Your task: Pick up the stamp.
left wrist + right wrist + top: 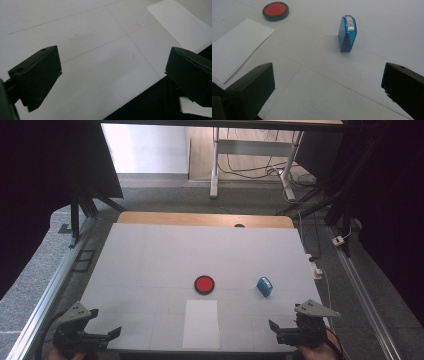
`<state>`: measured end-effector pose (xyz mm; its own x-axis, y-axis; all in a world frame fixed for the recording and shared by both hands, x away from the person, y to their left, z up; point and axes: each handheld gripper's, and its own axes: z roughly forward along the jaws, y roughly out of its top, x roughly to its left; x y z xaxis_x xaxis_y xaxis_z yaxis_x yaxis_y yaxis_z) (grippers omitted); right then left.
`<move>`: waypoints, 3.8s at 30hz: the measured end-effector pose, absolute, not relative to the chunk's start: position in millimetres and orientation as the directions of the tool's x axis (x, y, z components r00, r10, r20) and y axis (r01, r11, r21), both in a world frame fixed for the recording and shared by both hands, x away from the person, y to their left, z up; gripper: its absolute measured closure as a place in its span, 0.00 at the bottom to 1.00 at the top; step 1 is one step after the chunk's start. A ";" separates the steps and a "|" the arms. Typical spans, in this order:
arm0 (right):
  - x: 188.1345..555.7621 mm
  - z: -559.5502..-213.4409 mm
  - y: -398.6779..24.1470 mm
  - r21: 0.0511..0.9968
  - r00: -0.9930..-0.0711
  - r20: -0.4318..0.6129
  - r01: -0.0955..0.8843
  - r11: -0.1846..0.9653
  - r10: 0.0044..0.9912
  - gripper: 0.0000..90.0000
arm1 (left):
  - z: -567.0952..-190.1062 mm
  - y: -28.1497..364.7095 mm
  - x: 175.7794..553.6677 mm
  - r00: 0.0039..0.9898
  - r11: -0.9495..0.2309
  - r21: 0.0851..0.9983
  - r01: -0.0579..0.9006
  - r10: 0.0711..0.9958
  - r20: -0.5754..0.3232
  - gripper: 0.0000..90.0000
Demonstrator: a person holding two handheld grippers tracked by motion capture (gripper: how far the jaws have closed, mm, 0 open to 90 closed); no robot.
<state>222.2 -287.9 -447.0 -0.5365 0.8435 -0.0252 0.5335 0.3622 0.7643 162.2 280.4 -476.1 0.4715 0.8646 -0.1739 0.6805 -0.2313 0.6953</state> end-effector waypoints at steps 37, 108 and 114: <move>281.1 -454.7 -265.2 0.721 -0.558 -0.009 0.571 0.392 0.830 0.00 | -476.2 279.8 162.7 0.475 -0.234 0.694 0.681 0.862 -0.176 0.00; 364.1 -480.6 -258.2 0.602 -0.572 -0.053 0.636 0.483 0.819 0.72 | -476.1 279.4 162.6 0.486 -0.246 0.693 0.677 0.857 -0.170 0.00; 366.1 -480.2 -259.0 0.593 -0.569 -0.027 0.653 0.471 0.822 0.79 | -476.1 279.4 162.5 0.486 -0.247 0.693 0.677 0.857 -0.169 0.00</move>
<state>366.1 -259.0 -480.2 -0.5690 0.8219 -0.0269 0.6530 0.4715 0.5927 162.5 279.4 -476.1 0.4861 0.8573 -0.1695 0.6772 -0.2469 0.6931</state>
